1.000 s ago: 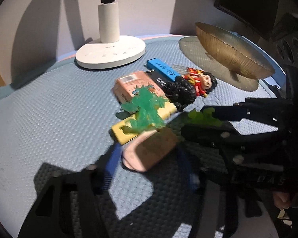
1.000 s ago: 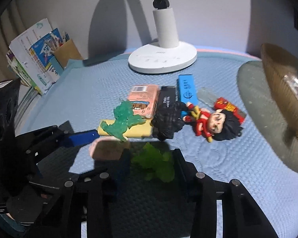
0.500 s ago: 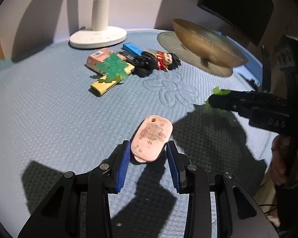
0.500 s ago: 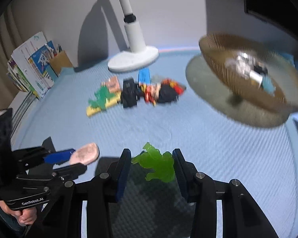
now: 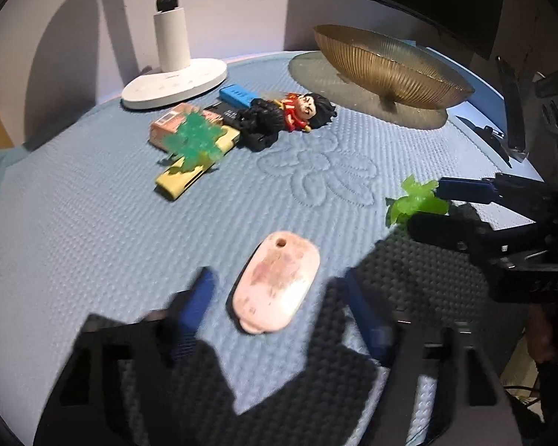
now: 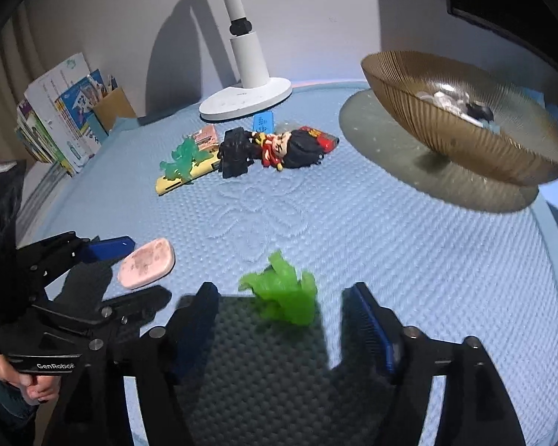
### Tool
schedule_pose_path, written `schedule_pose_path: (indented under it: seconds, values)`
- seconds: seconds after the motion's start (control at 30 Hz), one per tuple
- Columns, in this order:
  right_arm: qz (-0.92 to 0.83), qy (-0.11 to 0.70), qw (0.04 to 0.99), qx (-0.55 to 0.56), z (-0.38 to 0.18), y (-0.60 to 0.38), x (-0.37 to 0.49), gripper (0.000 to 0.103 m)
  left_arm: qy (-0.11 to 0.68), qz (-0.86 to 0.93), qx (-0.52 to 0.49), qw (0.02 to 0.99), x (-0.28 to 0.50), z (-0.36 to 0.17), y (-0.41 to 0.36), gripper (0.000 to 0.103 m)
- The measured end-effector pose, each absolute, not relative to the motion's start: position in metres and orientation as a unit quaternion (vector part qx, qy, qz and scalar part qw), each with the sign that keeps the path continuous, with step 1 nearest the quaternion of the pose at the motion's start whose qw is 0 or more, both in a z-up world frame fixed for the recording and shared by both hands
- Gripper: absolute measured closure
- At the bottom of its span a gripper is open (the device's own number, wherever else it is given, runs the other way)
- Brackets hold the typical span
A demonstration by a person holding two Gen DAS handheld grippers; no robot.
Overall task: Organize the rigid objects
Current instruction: 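Carry eraser and green figure over the amber bowl and release both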
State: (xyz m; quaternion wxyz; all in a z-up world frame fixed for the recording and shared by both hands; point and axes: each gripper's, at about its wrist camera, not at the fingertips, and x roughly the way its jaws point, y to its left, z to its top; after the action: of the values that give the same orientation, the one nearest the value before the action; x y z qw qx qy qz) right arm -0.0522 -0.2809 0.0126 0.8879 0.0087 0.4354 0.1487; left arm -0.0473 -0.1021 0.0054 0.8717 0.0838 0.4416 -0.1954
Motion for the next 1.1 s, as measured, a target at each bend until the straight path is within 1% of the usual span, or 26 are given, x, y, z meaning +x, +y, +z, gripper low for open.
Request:
schedule_pose_path:
  seconds: [0.03,0.07,0.13,0.17,0.2,0.3,0.43,0.53,0.67,0.8,1.0,1.1]
  values:
    - [0.147,0.438,0.887,-0.004,0.011,-0.275,-0.051,0.052,0.439,-0.191,0.09,0.873,-0.047,0.006,-0.104,0.061]
    - [0.144,0.441,0.886,-0.018,0.01,-0.27,-0.05,0.061,0.436,-0.193,0.092,0.874,-0.047,0.007,-0.104,0.066]
    - [0.135,0.431,0.891,-0.044,0.01,-0.263,-0.054,0.061,0.434,-0.198,0.085,0.875,-0.047,0.009,-0.104,0.067]
    - [0.138,0.429,0.892,-0.045,0.011,-0.263,-0.056,0.063,0.432,-0.202,0.079,0.875,-0.048,0.01,-0.103,0.067]
    - [0.142,0.426,0.893,-0.042,0.014,-0.264,-0.057,0.072,0.429,-0.203,0.074,0.877,-0.048,0.013,-0.104,0.067]
    - [0.141,0.406,0.903,-0.027,0.037,-0.277,-0.061,0.072,0.406,-0.219,0.054,0.886,-0.047,0.036,-0.107,0.067]
    - [0.105,0.346,0.932,-0.009,0.092,-0.315,-0.06,0.072,0.35,-0.248,0.045,0.902,-0.039,0.087,-0.124,0.067]
    - [0.066,0.3,0.952,0.006,0.135,-0.348,-0.053,0.072,0.306,-0.277,0.048,0.909,-0.024,0.129,-0.148,0.067]
    - [0.003,0.276,0.961,0.03,0.17,-0.389,-0.031,0.072,0.281,-0.301,0.054,0.909,0.002,0.162,-0.19,0.067]
    - [-0.014,0.304,0.95,0.072,0.167,-0.42,-0.002,0.072,0.318,-0.323,0.042,0.89,0.039,0.153,-0.231,0.067]
    - [-0.019,0.388,0.915,0.111,0.116,-0.444,0.034,0.072,0.372,-0.325,0.037,0.868,0.069,0.105,-0.27,0.067]
    - [-0.015,0.406,0.907,0.113,0.102,-0.448,0.039,0.072,0.381,-0.323,0.045,0.865,0.075,0.092,-0.278,0.067]
